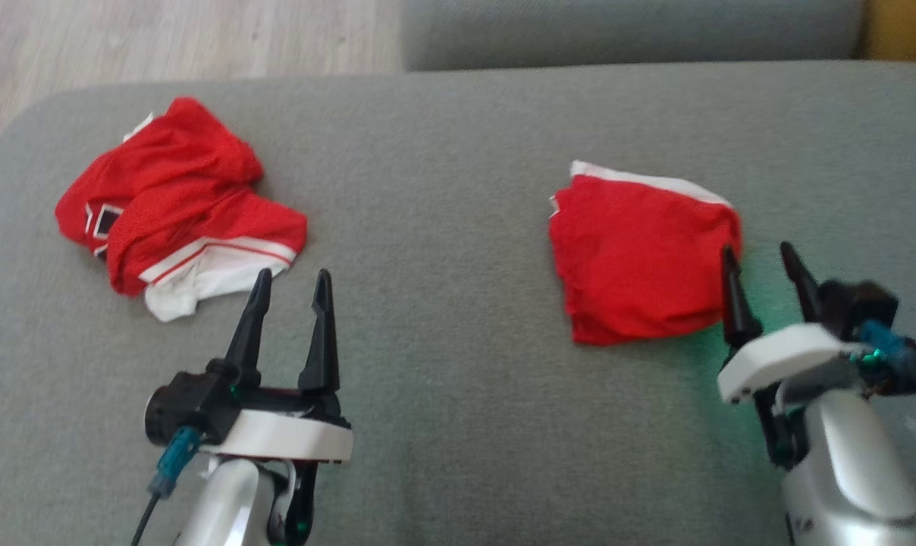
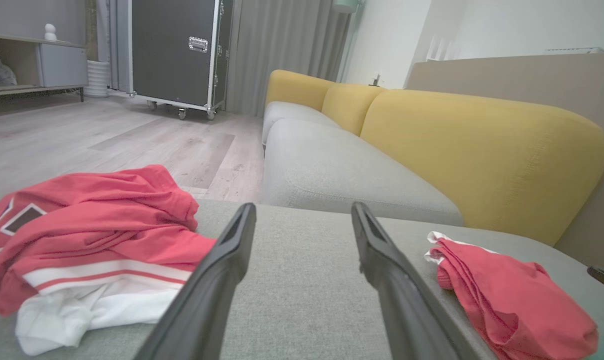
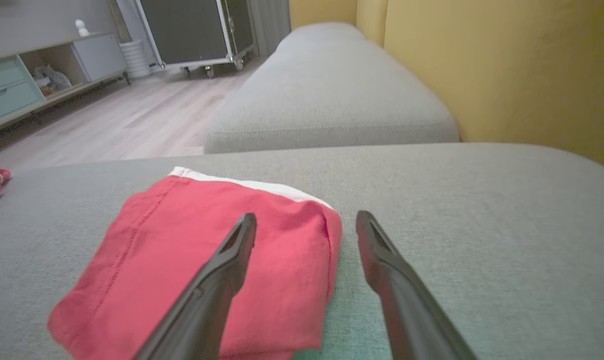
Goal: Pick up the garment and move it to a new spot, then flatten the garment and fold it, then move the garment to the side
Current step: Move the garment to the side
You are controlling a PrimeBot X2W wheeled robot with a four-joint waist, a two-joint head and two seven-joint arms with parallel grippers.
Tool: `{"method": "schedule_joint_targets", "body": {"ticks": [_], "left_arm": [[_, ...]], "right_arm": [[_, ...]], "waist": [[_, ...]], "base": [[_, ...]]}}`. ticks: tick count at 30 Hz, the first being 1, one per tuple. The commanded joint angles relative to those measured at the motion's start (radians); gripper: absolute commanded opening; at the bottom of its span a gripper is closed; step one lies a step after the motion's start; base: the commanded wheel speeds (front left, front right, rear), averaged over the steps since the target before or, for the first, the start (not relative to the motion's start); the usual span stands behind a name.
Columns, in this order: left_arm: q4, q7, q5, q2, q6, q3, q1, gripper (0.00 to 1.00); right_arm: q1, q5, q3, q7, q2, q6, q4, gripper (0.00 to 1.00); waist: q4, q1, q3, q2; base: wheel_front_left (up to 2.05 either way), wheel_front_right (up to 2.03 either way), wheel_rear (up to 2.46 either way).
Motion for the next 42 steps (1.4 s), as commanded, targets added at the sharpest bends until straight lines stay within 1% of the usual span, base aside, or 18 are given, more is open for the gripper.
{"method": "schedule_joint_targets", "body": {"ticks": [1,7,11,12,14,15,20,23,26,28,29,33,37,39,42], "left_arm": [[-0.03,-0.006,-0.002,0.004,-0.005,0.02,-0.038,1.0],[-0.023,-0.006,-0.012,0.004,-0.007,-0.006,-0.063,1.0],[-0.02,-0.006,-0.016,0.004,-0.005,-0.011,-0.075,1.0],[-0.021,-0.006,-0.017,0.004,-0.004,-0.011,-0.076,1.0],[-0.023,-0.006,-0.017,0.004,-0.001,-0.011,-0.077,1.0],[-0.024,-0.006,-0.017,0.004,0.0,-0.011,-0.077,1.0],[-0.023,-0.006,-0.013,0.004,0.003,-0.005,-0.07,1.0],[-0.021,-0.006,-0.013,0.004,0.003,-0.003,-0.065,1.0],[-0.022,-0.006,-0.014,0.004,0.004,0.001,-0.061,1.0],[-0.025,-0.006,-0.015,0.004,0.004,0.002,-0.061,1.0],[-0.025,-0.006,-0.015,0.004,0.004,0.002,-0.061,1.0],[-0.034,-0.006,-0.018,0.004,0.006,0.003,-0.069,1.0],[-0.045,-0.006,-0.019,0.004,0.003,0.003,-0.084,1.0],[-0.046,-0.006,-0.017,0.004,0.0,0.004,-0.092,1.0],[-0.047,-0.006,-0.015,0.004,-0.003,0.009,-0.103,1.0]], "right_arm": [[-0.048,0.003,0.009,0.011,-0.002,0.004,-0.004,1.0],[-0.152,0.005,-0.061,0.081,-0.002,0.004,0.199,1.0],[-0.202,0.024,-0.054,0.093,-0.002,0.004,0.332,1.0],[-0.211,0.019,-0.048,0.091,-0.002,0.004,0.358,0.92],[-0.229,0.003,-0.034,0.076,-0.002,0.004,0.401,0.16],[-0.237,-0.015,-0.027,0.06,-0.002,0.004,0.415,0.0],[-0.264,-0.132,-0.022,-0.027,-0.002,0.004,0.437,0.0],[-0.276,-0.185,-0.013,-0.054,-0.009,0.004,0.432,0.0],[-0.29,-0.215,0.033,-0.056,-0.043,0.004,0.431,0.0],[-0.301,-0.218,0.073,-0.044,-0.082,0.004,0.435,0.0],[-0.301,-0.218,0.073,-0.044,-0.082,0.004,0.435,0.0],[-0.322,-0.185,0.143,-0.006,-0.198,0.004,0.452,0.0],[-0.339,-0.147,0.203,0.032,-0.345,0.004,0.477,0.0],[-0.347,-0.13,0.222,0.048,-0.413,0.004,0.493,0.0],[-0.363,-0.108,0.229,0.064,-0.492,0.004,0.51,0.0]], "waist": [[0.024,-0.0002,0.026,0.0],[0.062,-0.0002,0.055,0.0],[0.077,-0.0002,0.063,0.0],[0.078,-0.0002,0.064,0.0],[0.078,-0.0002,0.065,0.0],[0.077,-0.0002,0.064,0.0],[0.056,-0.0002,0.045,0.0],[0.04,-0.0002,0.028,0.0],[0.024,-0.0002,0.014,0.0],[0.015,-0.0002,0.012,0.0],[0.015,-0.0002,0.012,0.0],[0.006,-0.0002,0.025,0.0],[0.009,-0.0002,0.057,0.0],[0.015,-0.0002,0.074,0.0],[0.02,-0.0002,0.097,0.0]], "base": [[0.0,0.0,0.0],[0.0,0.0,0.0],[0.0,0.0,0.0],[0.0,0.0,0.0],[0.0,0.0,0.0],[0.0,0.0,0.0],[0.0,0.0,0.0],[0.0,0.0,0.0],[0.0,0.0,0.0],[0.0,0.0,0.0],[0.0,0.0,0.0],[0.0,0.0,0.0],[0.0,0.0,0.0],[0.0,0.0,0.0],[0.0,0.0,0.0]]}}
